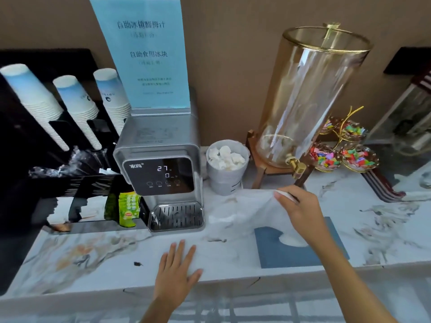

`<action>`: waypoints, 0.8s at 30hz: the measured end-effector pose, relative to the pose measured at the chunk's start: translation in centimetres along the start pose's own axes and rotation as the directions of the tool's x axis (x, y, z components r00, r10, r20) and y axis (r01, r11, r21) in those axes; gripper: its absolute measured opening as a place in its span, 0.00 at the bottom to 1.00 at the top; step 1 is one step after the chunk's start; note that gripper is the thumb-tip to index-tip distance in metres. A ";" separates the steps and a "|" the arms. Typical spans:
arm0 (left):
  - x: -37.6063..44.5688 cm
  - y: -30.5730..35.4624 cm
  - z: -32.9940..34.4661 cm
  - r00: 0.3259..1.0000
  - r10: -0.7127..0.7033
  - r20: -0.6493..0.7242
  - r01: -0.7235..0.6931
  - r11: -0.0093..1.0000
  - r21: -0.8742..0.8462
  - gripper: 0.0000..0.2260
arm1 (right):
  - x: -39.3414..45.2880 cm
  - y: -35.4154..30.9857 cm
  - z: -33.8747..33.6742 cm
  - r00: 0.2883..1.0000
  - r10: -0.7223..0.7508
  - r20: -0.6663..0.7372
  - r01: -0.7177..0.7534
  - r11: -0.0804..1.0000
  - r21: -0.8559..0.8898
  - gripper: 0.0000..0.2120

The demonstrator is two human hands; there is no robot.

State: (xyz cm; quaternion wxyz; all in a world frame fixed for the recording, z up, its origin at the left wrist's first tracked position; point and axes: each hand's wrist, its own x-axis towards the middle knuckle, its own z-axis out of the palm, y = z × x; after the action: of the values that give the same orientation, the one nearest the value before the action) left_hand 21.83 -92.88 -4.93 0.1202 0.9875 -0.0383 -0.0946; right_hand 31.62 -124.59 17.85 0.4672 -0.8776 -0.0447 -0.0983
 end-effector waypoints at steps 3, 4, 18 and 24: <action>0.6 1.4 -1.9 0.989 0.119 -0.085 -0.122 0.992 -0.036 0.31 | 0.1 -2.6 0.7 1.000 -0.018 0.021 0.017 0.997 0.072 0.11; 0.9 2.0 -3.1 0.983 0.136 -0.123 -0.150 0.982 -0.112 0.33 | 0.1 -3.3 1.0 1.000 -0.016 0.025 0.013 0.995 0.102 0.09; -1.6 7.2 -22.0 0.961 -0.243 -0.130 -0.107 0.103 -0.989 0.15 | -0.7 -10.1 4.9 0.954 0.064 0.294 -0.208 0.846 0.491 0.09; -4.0 5.1 -23.1 0.902 -0.432 -0.007 -0.052 -0.092 -0.994 0.14 | -2.8 -11.4 6.4 0.876 0.135 0.463 -0.431 0.650 0.626 0.12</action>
State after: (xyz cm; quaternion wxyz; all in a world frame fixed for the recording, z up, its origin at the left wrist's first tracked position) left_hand 22.18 -92.12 19.10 0.7864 0.5789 0.2075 0.0580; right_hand 27.75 -112.88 22.97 0.7615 -0.6243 -0.0271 0.1721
